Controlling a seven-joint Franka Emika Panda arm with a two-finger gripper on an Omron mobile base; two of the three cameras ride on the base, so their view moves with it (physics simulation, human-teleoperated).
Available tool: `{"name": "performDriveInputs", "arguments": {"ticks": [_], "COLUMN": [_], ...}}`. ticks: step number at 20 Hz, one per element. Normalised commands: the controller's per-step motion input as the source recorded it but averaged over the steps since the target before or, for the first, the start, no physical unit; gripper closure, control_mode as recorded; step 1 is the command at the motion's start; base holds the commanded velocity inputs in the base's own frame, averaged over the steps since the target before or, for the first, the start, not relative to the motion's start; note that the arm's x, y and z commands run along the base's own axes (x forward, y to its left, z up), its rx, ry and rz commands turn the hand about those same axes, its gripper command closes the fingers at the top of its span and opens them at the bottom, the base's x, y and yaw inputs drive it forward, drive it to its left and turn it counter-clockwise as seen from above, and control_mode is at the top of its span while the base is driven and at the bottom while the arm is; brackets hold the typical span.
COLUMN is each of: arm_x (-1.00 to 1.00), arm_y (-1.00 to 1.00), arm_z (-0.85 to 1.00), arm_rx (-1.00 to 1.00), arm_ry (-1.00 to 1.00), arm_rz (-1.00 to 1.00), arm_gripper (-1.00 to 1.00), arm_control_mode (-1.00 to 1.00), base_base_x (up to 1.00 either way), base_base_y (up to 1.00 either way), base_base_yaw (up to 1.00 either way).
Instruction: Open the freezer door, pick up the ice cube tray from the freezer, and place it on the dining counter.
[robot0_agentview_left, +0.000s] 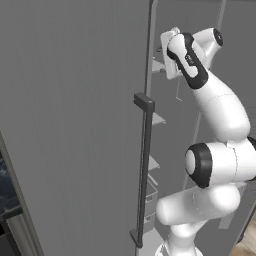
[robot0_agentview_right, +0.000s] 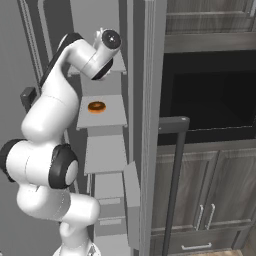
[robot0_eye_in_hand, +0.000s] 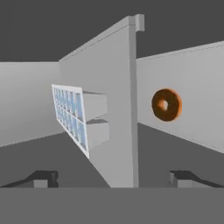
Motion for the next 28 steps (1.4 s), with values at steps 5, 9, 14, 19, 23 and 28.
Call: {"name": "performDriveInputs", "arguments": {"ticks": [5, 9, 14, 19, 23, 28], "arm_x": [0.41, 0.44, 0.4, 0.33, 0.28, 0.31], "arm_y": [0.03, 0.01, 0.05, 0.05, 0.03, 0.04], "arm_z": [0.0, 0.0, 0.0, 0.0, -0.02, -0.04], "arm_rx": [0.0, 0.0, 0.0, 0.0, 0.0, 0.0], "arm_ry": [0.05, 0.02, 0.01, 0.02, 0.06, 0.05], "arm_rz": [0.0, 0.0, 0.0, 0.0, 0.0, 0.0], "arm_gripper": [-1.0, -1.0, -1.0, -1.0, -1.0, -1.0], "arm_control_mode": [-1.0, -1.0, -1.0, -1.0, -1.0, -1.0], "base_base_x": [0.0, 0.0, 0.0, 0.0, 0.0, 0.0], "base_base_y": [0.0, 0.0, 0.0, 0.0, 0.0, 0.0], "base_base_yaw": [0.0, 0.0, 0.0, 0.0, 0.0, 0.0]}}
